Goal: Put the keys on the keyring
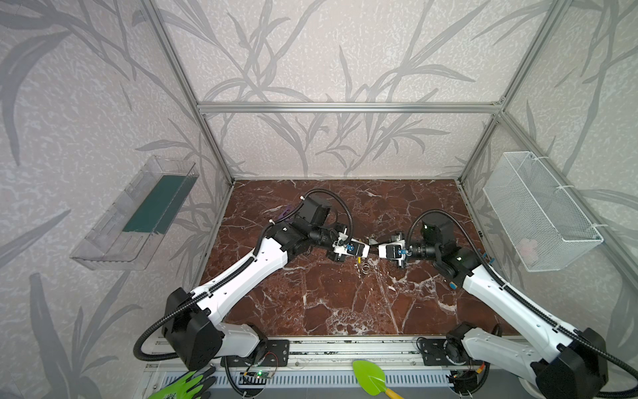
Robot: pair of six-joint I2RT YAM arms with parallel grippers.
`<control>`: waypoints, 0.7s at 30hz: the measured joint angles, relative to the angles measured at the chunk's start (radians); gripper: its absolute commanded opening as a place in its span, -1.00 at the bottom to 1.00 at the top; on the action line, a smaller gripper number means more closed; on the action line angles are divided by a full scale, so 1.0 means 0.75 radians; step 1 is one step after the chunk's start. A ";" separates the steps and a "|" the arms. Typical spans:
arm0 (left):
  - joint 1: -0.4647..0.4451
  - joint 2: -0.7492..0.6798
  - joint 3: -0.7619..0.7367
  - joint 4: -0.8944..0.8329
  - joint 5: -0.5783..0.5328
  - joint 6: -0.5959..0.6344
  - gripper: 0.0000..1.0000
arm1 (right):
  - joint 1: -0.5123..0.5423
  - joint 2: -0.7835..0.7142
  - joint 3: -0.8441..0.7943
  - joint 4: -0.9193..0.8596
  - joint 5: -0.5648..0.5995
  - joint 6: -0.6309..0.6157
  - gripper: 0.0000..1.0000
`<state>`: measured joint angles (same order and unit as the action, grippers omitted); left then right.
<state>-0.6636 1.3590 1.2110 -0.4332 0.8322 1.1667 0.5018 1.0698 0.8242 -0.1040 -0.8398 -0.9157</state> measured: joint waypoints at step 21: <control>-0.005 0.003 0.017 -0.044 0.010 -0.003 -1.00 | -0.005 -0.016 -0.005 0.005 -0.075 -0.087 -1.00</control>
<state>-0.6674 1.3613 1.2236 -0.4664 0.8398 1.1645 0.4984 1.0576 0.8207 -0.1005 -0.8959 -0.9813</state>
